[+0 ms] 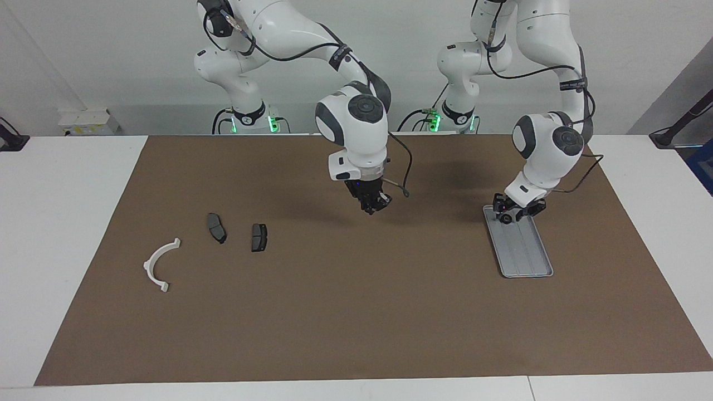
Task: Pick bearing gear from pile to tray
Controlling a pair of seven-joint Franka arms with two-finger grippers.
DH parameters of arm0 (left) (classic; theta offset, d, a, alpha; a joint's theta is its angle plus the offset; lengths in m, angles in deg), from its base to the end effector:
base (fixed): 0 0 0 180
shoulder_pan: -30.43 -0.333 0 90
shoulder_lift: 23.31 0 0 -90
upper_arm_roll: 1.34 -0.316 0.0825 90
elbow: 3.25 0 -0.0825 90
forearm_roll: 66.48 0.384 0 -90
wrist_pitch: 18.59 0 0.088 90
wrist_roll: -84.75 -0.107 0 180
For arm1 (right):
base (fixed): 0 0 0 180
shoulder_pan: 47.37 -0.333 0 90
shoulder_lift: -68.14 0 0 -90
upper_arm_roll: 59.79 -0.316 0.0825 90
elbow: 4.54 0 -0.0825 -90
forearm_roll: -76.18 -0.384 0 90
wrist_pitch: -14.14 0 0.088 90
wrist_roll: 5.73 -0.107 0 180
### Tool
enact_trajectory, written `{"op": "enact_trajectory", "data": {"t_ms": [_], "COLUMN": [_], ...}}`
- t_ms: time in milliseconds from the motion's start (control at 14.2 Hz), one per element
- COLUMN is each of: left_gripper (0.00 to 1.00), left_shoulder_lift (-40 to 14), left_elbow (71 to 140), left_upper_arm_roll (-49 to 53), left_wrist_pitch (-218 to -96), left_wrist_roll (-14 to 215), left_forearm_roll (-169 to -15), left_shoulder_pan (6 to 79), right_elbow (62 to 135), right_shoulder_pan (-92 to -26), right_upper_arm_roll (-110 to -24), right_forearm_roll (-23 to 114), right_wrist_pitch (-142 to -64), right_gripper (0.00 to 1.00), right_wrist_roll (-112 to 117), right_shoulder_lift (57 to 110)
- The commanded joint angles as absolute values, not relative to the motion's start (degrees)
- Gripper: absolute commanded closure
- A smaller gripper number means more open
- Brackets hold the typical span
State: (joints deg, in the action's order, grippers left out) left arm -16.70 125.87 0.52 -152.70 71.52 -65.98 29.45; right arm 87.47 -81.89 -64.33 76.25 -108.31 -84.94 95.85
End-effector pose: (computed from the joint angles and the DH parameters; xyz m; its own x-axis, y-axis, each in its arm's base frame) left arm 0.5303 -0.0080 0.3106 0.9680 -0.2496 -0.0280 -0.2495 -0.9684 0.0042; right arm 0.5381 0.4276 0.3539 0.7585 -0.6511 -0.0260 -0.6515 -0.7567 -0.0547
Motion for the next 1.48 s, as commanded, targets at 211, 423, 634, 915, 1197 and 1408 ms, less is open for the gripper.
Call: {"op": "enact_trajectory", "data": {"t_ms": [211,423,634,915,1197,1408], "left_gripper": [0.25,0.23,0.23,0.23,0.22,0.22], "left_shoulder_lift": [-17.15,-16.37,-16.28,-16.36,-16.19,-16.1], "left_elbow": [119.89,118.65,119.09,119.97,119.88,119.27], "left_upper_arm_roll": [0.76,0.68,0.68,0.59,0.59,0.59], "left_wrist_pitch": [-147.87,-149.54,-151.2,-152.53,-153.41,-153.24], "left_wrist_roll": [82.77,93.88,97.4,96.88,104.94,111.8], "left_forearm_roll": [-66.75,-66.75,-66.75,-66.75,-66.75,-66.75], "left_shoulder_pan": [35.33,40.01,41.42,41.24,44.91,49.31], "right_elbow": [87.65,88.61,90.99,90.64,86.09,81.51], "right_shoulder_pan": [-82.53,-82.44,-82.35,-82.44,-81.39,-78.5], "right_upper_arm_roll": [-64.1,-64.1,-64.1,-63.93,-63.75,-63.49], "right_forearm_roll": [77.06,77.06,77.14,77.5,77.5,77.58], "right_wrist_pitch": [-114.52,-116.72,-119.19,-118.31,-112.61,-107.16], "right_gripper": [1.0,1.0,1.0,0.02,0.0,0.0], "right_wrist_roll": [-86.59,-86.68,-86.59,-86.68,-86.59,-85.97], "right_shoulder_lift": [100.04,100.49,100.14,100.05,99.87,98.48]}}
